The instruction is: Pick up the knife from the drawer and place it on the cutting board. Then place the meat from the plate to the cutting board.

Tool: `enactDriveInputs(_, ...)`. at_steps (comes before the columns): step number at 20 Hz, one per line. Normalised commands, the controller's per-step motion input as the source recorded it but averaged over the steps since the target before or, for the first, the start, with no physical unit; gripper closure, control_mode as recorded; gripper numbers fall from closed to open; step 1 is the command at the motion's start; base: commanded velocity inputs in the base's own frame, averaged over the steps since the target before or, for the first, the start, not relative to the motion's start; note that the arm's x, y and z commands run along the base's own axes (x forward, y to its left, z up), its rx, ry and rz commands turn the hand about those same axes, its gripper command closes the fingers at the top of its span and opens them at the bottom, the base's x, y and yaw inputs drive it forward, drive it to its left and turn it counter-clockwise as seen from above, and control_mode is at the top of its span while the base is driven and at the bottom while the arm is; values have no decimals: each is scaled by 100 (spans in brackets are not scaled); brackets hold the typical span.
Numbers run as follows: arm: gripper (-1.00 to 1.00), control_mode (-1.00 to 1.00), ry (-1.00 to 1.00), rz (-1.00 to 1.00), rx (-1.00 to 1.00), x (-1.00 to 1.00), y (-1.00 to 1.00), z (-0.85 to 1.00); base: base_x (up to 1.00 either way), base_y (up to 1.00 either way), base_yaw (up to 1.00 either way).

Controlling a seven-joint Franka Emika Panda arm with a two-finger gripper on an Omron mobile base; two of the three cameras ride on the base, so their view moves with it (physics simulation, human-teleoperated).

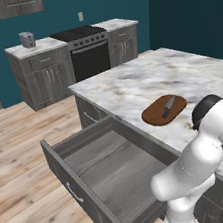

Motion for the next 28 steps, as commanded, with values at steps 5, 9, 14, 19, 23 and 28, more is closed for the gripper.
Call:
enactDriveInputs(5, 100, -100, -6, 0, -6, 0, 50, -22, 0, 0, 0)
enactDriveInputs(9, 100, -100, -5, -1, -3, 0, 18, -7, 0, 0, 0)
enactDriveInputs(14, 100, -100, -1, -2, 0, 0, -1, 13, 0, 0, 0)
enactDriveInputs(19, 100, -100, 0, 0, 0, 0, -1, 86, 0, 0, 0)
enactDriveInputs(23, 100, -100, 1, 4, 0, 0, 0, 100, 0, 0, 0)
enactDriveInputs(28, 100, -100, 7, 16, 0, 21, 10, 82, 0, 0, 0)
